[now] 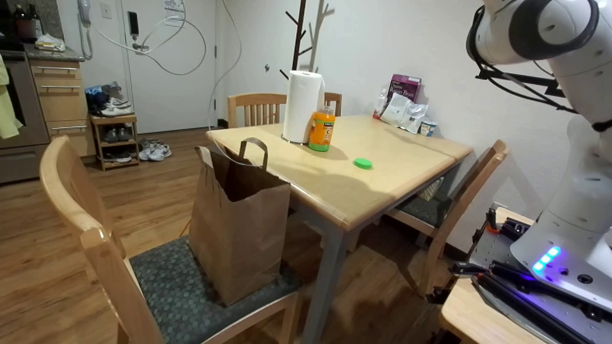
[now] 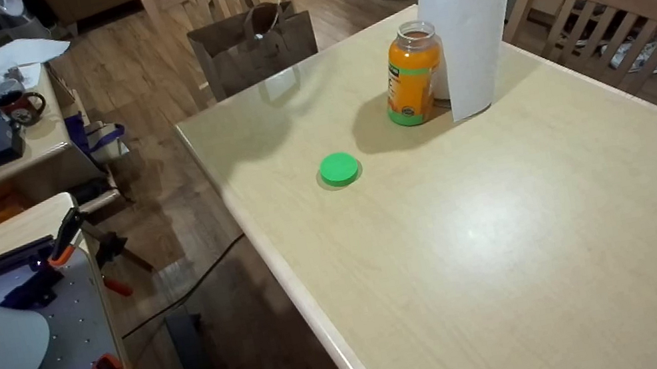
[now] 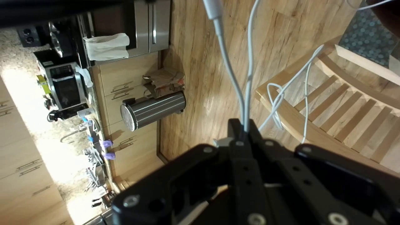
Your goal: Put the cable inside the brown bag
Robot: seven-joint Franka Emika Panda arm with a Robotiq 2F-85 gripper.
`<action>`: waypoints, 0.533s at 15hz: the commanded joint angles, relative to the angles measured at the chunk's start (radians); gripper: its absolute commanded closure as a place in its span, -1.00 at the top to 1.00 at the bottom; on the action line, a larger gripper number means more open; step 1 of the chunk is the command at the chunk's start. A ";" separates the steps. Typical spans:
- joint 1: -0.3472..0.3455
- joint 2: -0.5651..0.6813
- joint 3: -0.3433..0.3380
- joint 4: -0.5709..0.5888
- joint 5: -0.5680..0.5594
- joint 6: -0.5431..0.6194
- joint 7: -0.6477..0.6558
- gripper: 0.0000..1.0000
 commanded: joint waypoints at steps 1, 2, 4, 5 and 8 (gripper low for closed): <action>0.047 0.039 -0.061 0.094 0.003 -0.023 0.047 -0.98; 0.055 0.042 -0.075 0.102 0.001 -0.022 0.060 -0.98; 0.068 0.047 -0.102 0.115 -0.002 -0.026 0.087 -0.98; 0.070 0.051 -0.113 0.122 -0.002 -0.028 0.107 -0.98; 0.077 0.061 -0.145 0.142 -0.006 -0.027 0.157 -0.98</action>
